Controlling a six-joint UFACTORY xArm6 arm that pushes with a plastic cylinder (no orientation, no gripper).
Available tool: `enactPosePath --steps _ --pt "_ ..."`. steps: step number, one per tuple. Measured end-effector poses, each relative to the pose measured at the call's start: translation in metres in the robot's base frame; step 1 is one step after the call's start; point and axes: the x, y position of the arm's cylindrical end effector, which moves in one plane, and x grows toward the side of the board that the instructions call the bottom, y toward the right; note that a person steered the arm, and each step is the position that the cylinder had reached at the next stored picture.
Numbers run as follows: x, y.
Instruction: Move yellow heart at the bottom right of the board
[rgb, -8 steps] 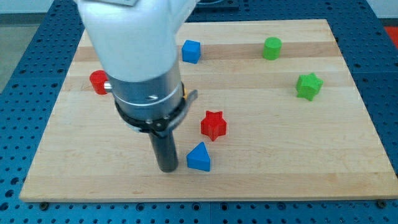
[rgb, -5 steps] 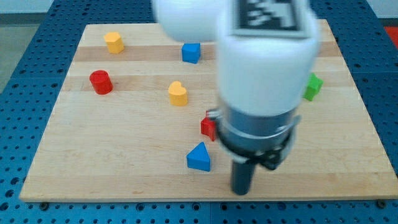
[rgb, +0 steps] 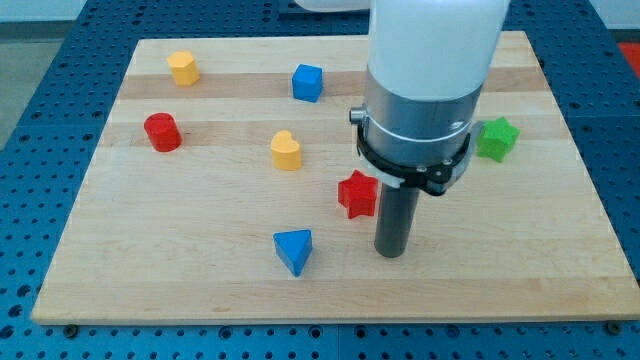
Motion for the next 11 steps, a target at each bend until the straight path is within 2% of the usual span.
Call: enactPosePath --steps 1,2,3,4,5,6,7,8,9,10,11 --pt "-0.001 -0.072" --pt "0.014 -0.106" --pt "0.026 -0.104" --pt "-0.013 -0.186" --pt "-0.03 -0.225" --pt "-0.04 -0.18" --pt "-0.093 -0.174" --pt "-0.122 -0.152" --pt "-0.122 -0.069" --pt "-0.145 -0.063" --pt "-0.187 -0.091"
